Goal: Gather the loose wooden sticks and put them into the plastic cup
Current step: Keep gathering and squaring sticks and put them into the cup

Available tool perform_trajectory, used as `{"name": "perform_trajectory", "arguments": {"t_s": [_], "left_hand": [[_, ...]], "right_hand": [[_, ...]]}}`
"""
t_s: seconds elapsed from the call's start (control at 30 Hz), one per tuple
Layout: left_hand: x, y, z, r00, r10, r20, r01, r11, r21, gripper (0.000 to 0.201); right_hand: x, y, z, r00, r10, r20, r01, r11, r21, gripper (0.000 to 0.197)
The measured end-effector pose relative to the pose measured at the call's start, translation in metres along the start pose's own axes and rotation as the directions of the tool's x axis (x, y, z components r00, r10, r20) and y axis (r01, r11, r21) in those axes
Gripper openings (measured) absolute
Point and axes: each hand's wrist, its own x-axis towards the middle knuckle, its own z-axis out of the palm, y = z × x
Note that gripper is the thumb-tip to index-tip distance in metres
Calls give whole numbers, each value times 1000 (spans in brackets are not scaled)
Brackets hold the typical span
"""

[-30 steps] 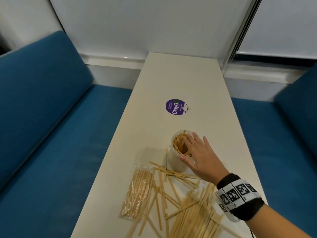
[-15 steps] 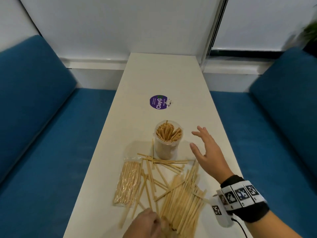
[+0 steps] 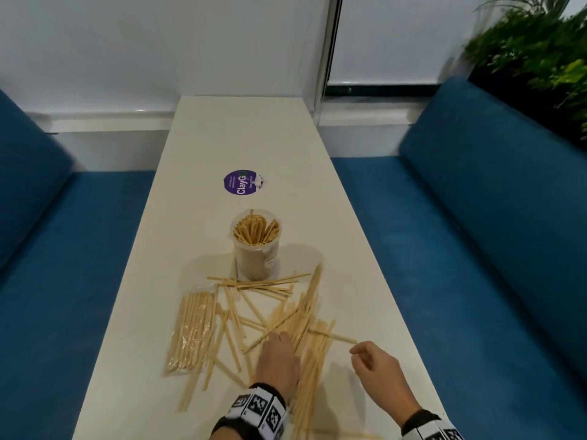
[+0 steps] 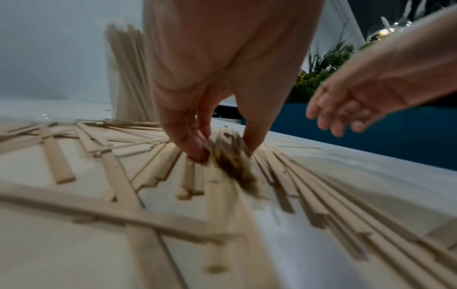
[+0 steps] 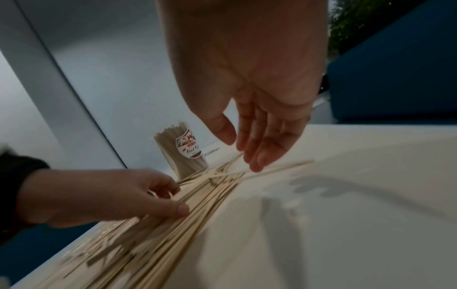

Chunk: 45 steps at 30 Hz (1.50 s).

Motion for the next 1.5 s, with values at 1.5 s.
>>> {"name": "perform_trajectory", "arguments": {"t_s": [1.5], "left_hand": [[-56,-13,-85,834,82,546,477,-604,-638,34]], "right_hand": [[-41,-138,59,874,-479,-77,408,641,650,5]]}}
